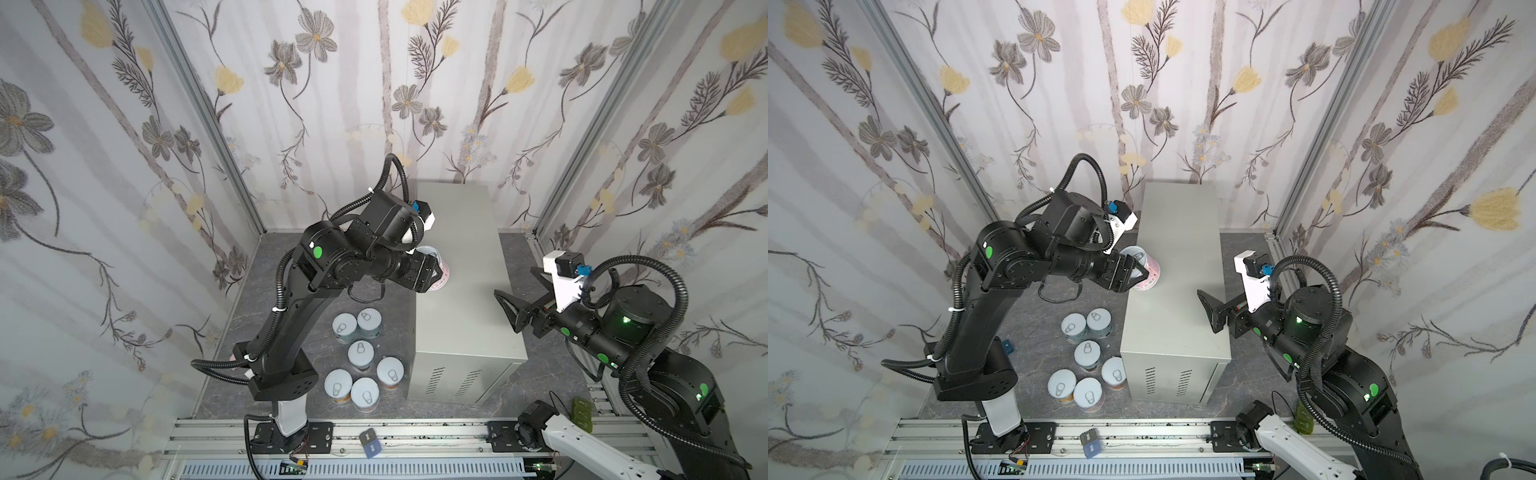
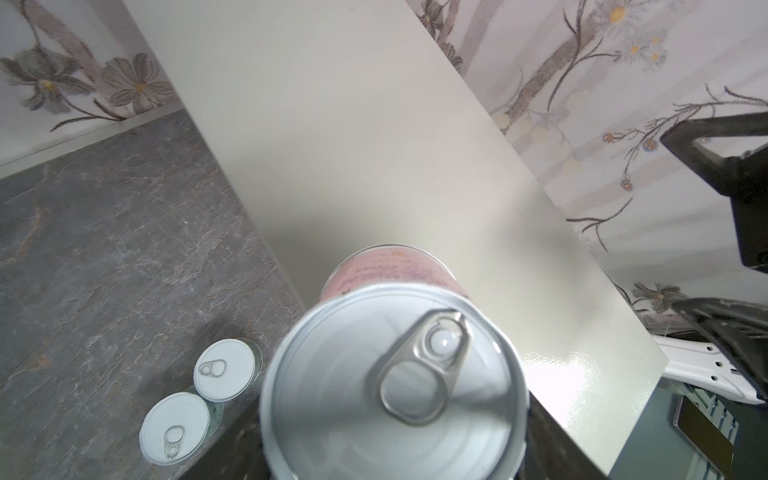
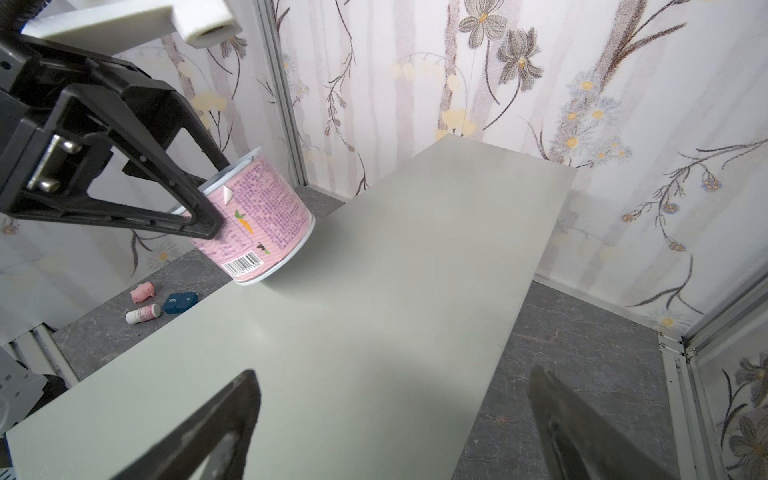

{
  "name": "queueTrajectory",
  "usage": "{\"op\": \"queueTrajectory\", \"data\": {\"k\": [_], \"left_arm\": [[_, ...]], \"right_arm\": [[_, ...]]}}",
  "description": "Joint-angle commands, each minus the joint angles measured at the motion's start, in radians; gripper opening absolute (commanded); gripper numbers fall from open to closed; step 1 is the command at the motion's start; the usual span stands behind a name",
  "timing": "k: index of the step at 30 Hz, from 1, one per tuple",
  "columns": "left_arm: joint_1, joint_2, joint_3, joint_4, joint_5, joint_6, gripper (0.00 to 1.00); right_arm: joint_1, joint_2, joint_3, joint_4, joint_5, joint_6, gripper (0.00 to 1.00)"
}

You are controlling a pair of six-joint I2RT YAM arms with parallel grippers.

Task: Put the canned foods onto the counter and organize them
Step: 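Lift the pink can and carry it onto the cabinet top with the left gripper, then hand the pink can to the right gripper above the cabinet top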

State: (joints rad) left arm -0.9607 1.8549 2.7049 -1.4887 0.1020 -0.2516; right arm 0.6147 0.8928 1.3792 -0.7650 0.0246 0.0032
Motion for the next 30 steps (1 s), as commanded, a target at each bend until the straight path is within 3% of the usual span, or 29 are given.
{"op": "queueTrajectory", "data": {"k": [1, 22, 30], "left_arm": [[-0.020, 0.027, 0.034, 0.022, 0.004, 0.002, 0.03], [-0.067, 0.113, 0.046, 0.123, 0.115, -0.016, 0.68], [-0.070, 0.125, 0.046, 0.162, 0.151, -0.023, 0.82]], "right_arm": [[0.000, -0.002, -0.015, 0.015, -0.043, -0.035, 1.00], [0.000, -0.066, -0.081, 0.053, -0.132, -0.072, 1.00], [0.000, -0.052, -0.078, 0.058, -0.148, -0.075, 1.00]]}}
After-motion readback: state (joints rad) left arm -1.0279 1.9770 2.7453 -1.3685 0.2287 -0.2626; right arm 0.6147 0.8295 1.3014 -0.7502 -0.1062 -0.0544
